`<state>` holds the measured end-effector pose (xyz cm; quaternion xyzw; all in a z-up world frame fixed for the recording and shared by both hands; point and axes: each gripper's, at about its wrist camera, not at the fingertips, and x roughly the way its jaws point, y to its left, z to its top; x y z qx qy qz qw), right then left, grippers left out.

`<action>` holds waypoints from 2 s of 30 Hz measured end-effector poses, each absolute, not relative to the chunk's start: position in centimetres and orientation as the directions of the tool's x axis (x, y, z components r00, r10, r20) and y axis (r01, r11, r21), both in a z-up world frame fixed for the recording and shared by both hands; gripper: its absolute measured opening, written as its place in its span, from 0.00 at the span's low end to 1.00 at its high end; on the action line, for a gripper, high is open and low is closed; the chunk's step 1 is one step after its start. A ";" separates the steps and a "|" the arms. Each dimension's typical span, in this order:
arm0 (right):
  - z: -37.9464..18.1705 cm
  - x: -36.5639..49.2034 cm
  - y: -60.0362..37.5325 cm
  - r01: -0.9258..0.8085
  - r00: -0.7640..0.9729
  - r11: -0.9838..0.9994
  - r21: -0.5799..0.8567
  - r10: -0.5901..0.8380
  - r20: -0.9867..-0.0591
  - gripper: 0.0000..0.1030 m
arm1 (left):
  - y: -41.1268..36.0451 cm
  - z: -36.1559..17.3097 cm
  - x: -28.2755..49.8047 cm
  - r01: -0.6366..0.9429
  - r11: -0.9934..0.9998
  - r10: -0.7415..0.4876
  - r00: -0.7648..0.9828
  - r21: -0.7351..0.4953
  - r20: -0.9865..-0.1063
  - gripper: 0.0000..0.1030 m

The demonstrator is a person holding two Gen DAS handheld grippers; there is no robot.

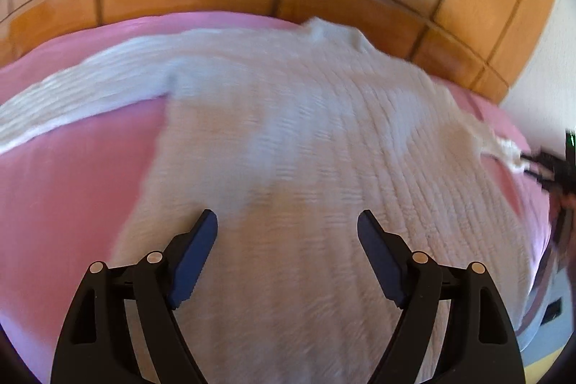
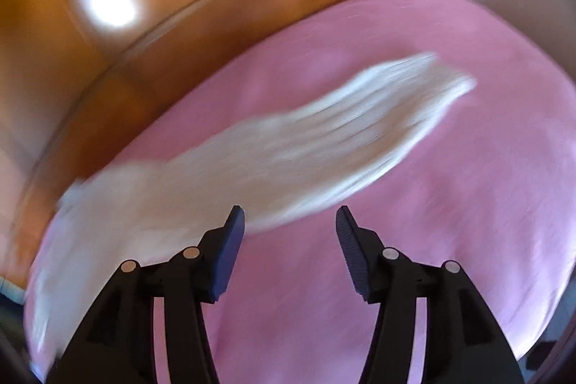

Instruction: Fold small clothes

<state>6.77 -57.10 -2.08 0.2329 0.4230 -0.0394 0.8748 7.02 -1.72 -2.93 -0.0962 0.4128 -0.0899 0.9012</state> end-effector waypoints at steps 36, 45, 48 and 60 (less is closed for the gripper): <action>-6.1 -7.4 -41.0 -0.043 0.402 0.932 0.360 0.346 -0.848 0.12 | 8.6 -3.8 -4.1 0.026 0.921 -0.335 0.561 -0.388 -0.757 0.14; -1.6 -5.6 -39.0 -0.081 0.587 0.946 0.313 0.299 -0.752 0.60 | 8.3 -1.9 3.0 -0.030 0.949 -0.215 0.664 -0.314 -0.716 0.19; -2.1 -3.3 -35.9 -0.110 0.601 0.944 0.311 0.313 -0.735 0.64 | 6.9 -3.1 5.1 -0.032 0.950 -0.217 0.651 -0.312 -0.728 0.19; -7.8 -2.8 -33.6 -0.176 0.623 0.956 0.236 0.294 -0.725 0.76 | 5.1 -5.5 4.1 -0.120 0.987 -0.003 0.647 -0.107 -0.763 0.19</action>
